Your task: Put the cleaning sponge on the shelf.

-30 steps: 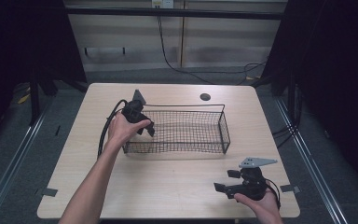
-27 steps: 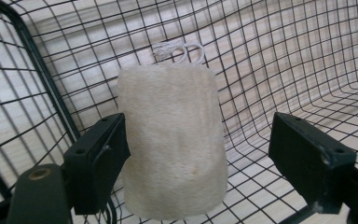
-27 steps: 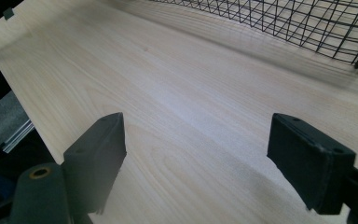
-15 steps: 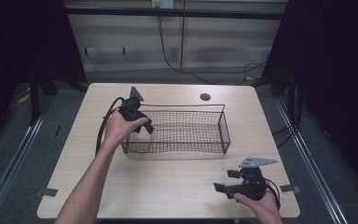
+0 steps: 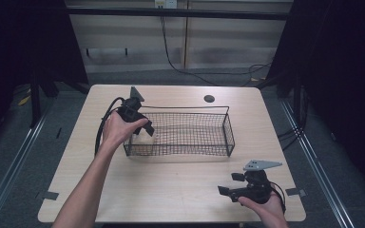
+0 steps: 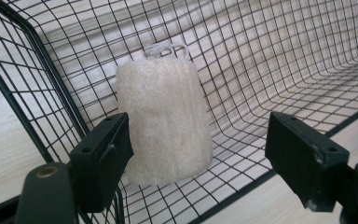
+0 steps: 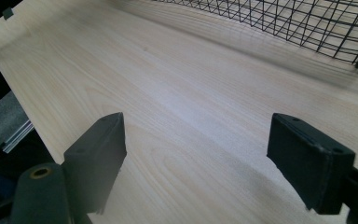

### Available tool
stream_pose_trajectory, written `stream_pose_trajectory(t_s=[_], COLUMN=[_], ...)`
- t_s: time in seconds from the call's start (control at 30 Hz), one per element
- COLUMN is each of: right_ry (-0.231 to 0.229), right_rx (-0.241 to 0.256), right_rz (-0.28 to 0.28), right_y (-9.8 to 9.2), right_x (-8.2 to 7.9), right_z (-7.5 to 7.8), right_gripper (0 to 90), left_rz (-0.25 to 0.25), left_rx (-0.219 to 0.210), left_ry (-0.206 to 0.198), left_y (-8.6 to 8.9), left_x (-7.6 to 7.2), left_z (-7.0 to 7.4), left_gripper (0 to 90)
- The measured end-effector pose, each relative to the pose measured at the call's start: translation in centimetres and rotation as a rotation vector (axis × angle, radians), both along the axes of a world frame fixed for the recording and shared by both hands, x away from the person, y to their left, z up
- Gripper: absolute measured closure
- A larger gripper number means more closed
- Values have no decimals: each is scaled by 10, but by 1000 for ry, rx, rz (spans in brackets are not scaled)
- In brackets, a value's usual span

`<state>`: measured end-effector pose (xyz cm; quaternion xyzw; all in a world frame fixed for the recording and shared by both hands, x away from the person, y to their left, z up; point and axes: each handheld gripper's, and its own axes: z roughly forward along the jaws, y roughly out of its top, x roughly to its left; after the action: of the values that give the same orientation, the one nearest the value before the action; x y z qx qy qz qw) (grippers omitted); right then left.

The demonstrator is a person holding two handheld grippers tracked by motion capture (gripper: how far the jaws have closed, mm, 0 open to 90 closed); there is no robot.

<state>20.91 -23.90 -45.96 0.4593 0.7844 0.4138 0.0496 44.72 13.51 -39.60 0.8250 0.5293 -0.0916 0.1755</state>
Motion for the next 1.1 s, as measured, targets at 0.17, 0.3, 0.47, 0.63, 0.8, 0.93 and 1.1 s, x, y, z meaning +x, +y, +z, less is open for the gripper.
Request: stream_pose_trajectory(t_s=[0.17,0.3,0.47,0.63,0.8,0.93,1.1], right_ry=[0,0,0,-2,-3,1,0], right_rx=[-1,-2,-3,-7,-10,-12,-15], right_rz=[1,0,-2,0,1,-1,0], right_y=[0,0,0,0,0,1,1], right_x=[0,0,0,0,0,1,1], right_z=[0,0,0,0,0,0,0], right_gripper=[193,193,193,193,193,193,193], left_rz=[-31,-49,-100,-146,-196,-229,-288], left_rx=[-21,-42,-77,-102,-95,-77,-69], left_ry=[-9,-31,-66,-108,-144,-172,-222], left_y=[3,6,8,12,16,17,18], left_x=[-4,-7,-13,-22,-34,-45,-61], left_z=[6,11,18,27,35,40,45], left_gripper=[224,208,179,179,191,235,235])
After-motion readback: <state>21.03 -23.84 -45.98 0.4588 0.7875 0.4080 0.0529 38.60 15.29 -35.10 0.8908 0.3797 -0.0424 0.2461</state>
